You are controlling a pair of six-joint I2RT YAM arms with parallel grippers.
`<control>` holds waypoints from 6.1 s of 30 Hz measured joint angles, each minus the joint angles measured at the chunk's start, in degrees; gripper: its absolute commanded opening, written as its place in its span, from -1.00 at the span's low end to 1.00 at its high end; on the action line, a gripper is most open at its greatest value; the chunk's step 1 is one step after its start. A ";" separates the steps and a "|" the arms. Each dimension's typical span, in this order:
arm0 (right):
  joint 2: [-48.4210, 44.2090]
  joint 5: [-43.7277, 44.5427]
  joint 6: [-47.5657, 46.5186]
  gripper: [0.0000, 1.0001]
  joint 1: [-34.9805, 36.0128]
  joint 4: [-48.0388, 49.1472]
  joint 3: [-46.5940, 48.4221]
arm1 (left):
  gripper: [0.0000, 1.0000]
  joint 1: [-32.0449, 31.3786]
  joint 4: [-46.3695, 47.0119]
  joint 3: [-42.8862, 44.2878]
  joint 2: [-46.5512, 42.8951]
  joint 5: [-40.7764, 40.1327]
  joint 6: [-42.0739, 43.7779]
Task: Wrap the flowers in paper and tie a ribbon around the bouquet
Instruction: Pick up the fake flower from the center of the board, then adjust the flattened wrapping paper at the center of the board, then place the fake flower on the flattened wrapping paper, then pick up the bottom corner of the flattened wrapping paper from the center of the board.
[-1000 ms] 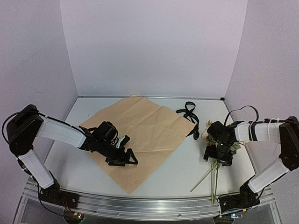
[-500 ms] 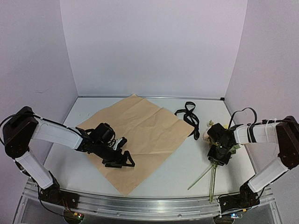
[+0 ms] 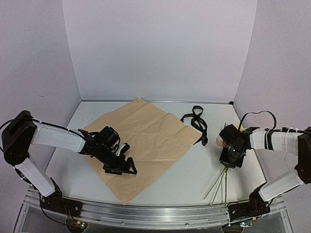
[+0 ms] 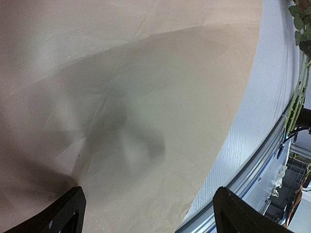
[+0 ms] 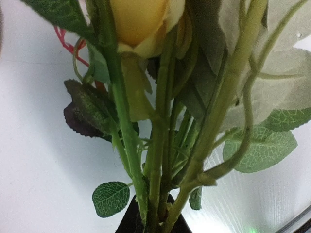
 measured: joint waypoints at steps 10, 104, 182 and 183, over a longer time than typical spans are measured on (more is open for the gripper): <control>-1.54 -4.14 -8.21 -1.00 0.68 -8.51 19.51 | 0.92 3.51 -4.66 4.79 -7.56 -5.04 -0.37; 67.65 -26.80 -15.83 0.63 13.64 11.52 85.87 | 0.73 16.82 -10.42 20.65 9.29 -21.86 2.70; 10.04 7.14 -70.86 0.72 59.55 25.77 7.29 | -1.00 5.22 16.47 -21.45 -25.72 -16.82 -54.35; 10.99 8.22 -71.68 0.72 60.26 26.56 7.31 | -1.00 5.45 16.47 -21.46 -25.97 -16.50 -54.37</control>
